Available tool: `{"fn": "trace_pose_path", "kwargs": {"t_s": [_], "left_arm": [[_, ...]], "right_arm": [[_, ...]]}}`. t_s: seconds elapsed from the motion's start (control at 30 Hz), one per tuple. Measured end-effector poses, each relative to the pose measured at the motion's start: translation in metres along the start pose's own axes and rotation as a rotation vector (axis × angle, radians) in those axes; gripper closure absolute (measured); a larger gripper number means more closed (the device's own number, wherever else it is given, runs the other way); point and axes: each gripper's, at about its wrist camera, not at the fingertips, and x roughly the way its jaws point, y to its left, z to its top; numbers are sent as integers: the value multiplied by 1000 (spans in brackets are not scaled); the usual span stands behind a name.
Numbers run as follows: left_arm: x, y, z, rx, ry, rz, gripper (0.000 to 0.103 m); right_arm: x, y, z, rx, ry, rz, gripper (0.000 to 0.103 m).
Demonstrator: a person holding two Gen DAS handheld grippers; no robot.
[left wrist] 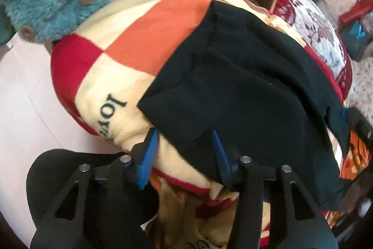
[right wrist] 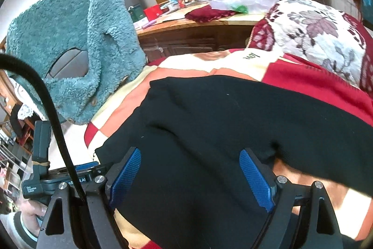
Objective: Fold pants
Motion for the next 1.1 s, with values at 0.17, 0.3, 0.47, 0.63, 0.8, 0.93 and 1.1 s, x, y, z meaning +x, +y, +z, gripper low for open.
{"fn": "trace_pose_path", "kwargs": {"t_s": [0.17, 0.3, 0.47, 0.63, 0.8, 0.93, 1.1], "left_arm": [[1, 1, 3, 15, -6, -21, 78], [-1, 0, 5, 22, -8, -29, 85], [-1, 3, 6, 12, 2, -50, 85], [0, 6, 7, 1, 18, -71, 85], [1, 5, 6, 9, 18, -67, 85], [1, 8, 7, -10, 11, -86, 86], [-11, 14, 9, -38, -32, -114, 95]], "right_arm": [[8, 9, 14, -25, -8, 39, 17], [25, 21, 30, -96, -1, 52, 17], [74, 41, 72, -253, 33, 58, 18], [135, 48, 99, -393, 122, 23, 23], [187, 47, 114, -523, 200, -39, 23], [211, 38, 120, -488, 296, 68, 57], [198, 46, 117, -505, 287, 112, 88]]}}
